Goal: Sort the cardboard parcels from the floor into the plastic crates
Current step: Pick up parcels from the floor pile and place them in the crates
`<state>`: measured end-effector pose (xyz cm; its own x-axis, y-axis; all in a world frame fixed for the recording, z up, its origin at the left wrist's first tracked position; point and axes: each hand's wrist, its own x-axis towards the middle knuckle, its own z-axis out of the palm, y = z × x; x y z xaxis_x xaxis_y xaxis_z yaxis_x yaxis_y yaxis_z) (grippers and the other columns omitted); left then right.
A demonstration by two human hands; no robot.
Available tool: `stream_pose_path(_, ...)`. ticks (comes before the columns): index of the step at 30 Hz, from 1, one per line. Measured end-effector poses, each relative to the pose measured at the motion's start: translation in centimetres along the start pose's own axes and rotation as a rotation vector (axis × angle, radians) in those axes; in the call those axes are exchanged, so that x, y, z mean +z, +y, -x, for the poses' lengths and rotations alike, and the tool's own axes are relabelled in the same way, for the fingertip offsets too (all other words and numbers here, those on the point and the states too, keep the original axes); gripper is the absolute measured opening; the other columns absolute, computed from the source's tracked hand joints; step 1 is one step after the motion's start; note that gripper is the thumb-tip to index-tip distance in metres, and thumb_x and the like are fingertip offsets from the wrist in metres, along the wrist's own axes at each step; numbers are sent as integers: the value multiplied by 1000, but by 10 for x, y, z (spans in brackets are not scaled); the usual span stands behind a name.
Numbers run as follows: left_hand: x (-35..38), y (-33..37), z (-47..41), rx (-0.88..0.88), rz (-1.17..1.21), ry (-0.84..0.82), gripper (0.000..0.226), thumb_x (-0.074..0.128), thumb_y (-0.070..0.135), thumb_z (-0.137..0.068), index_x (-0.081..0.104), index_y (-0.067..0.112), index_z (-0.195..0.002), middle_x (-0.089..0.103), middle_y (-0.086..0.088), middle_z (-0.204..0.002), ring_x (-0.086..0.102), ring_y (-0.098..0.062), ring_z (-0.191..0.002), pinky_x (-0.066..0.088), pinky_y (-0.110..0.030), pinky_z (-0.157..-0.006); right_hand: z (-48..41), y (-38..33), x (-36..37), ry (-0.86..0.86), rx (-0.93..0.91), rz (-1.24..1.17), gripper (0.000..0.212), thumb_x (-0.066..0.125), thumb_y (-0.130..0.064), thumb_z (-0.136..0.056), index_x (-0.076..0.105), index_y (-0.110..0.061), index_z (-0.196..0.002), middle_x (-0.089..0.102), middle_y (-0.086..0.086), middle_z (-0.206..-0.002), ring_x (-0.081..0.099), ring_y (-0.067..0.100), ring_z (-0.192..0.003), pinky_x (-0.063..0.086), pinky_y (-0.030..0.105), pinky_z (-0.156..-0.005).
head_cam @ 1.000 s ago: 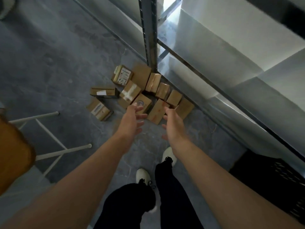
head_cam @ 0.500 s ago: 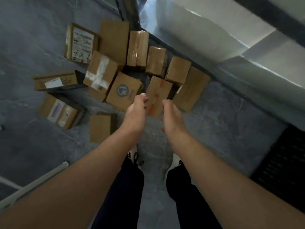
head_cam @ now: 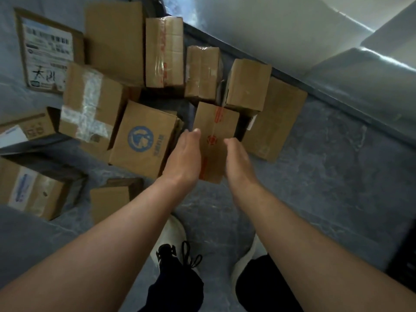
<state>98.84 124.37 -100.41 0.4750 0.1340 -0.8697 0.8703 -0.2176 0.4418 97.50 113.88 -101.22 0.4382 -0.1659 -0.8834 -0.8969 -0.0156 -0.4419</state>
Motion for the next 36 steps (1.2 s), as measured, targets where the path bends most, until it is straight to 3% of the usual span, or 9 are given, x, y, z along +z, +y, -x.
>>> stream_pose_path(6, -13, 18, 47, -57, 92, 36, 68, 28, 73, -88, 63, 33, -131, 71, 2, -123, 61, -20, -117, 41, -52, -110, 27, -11, -7, 4, -1, -25, 47, 38, -66, -93, 69, -33, -106, 73, 5, -115, 67, 26, -113, 53, 55, -106)
stream_pose_path(10, -23, 34, 91, -91, 137, 52, 60, 25, 65, -100, 63, 30, -129, 69, -2, -122, 60, -22, -118, 39, -49, -111, 69, -24, -18, 22, -8, -27, 65, 36, -77, -80, 72, -35, -112, 69, 5, -127, 65, 25, -118, 50, 59, -110)
stream_pose_path(14, -37, 61, 143, -99, 205, 93, 47, 27, 55, -104, 66, 34, -91, 68, 2, -94, 63, -19, -95, 48, -36, -80, 120, -46, -35, 25, -5, -86, 64, 39, -78, -75, 67, -40, -119, 69, 1, -128, 64, 24, -121, 51, 60, -110)
stream_pose_path(16, -45, 75, 168, -94, 247, 112, 45, 29, 50, -105, 68, 30, -95, 67, -3, -89, 61, -21, -85, 46, -34, -70, 149, -62, -44, 33, -31, -115, 59, 40, -75, -75, 63, -39, -115, 69, 1, -125, 64, 24, -120, 52, 60, -109)
stream_pose_path(18, -53, 89, 193, -78, 278, 115, 47, 31, 49, -104, 68, 20, -103, 67, -7, -97, 61, -24, -87, 45, -36, -74, 175, -78, -50, 32, -58, -132, 66, 40, -76, -71, 64, -37, -118, 70, 2, -124, 64, 25, -119, 53, 60, -108)
stream_pose_path(23, -76, 125, 254, -32, 384, 176, 41, 36, 55, -99, 48, 20, -83, 66, -6, -95, 60, -26, -91, 46, -42, -87, 244, -132, -66, 46, -152, -157, 67, 41, -76, -80, 69, -21, -106, 74, 18, -120, 69, 36, -115, 56, 57, -104)
stream_pose_path(28, -110, 172, 316, 43, 472, 156, 50, 38, 60, -97, 58, 18, -80, 67, -4, -81, 67, -28, -88, 55, -49, -93, 312, -177, -88, 13, -259, -129, 48, 37, -59, -110, 71, -29, -93, 79, 6, -105, 73, 26, -106, 59, 45, -97)
stream_pose_path(31, -127, 197, 358, 140, 473, 76, 51, 38, 60, -98, 69, 21, -89, 68, 5, -62, 65, -17, -66, 58, -39, -73, 362, -201, -95, 36, -330, -137, 52, 39, -61, -109, 72, -24, -95, 79, 10, -104, 74, 28, -101, 59, 45, -91)
stream_pose_path(36, -160, 243, 449, 283, 477, -24, 48, 37, 53, -103, 57, 20, -74, 51, 11, -39, 45, -3, -31, 33, -11, -35, 460, -240, -100, 50, -439, -212, 49, 38, -58, -109, 79, -30, -109, 80, 7, -108, 72, 26, -107, 57, 51, -102)
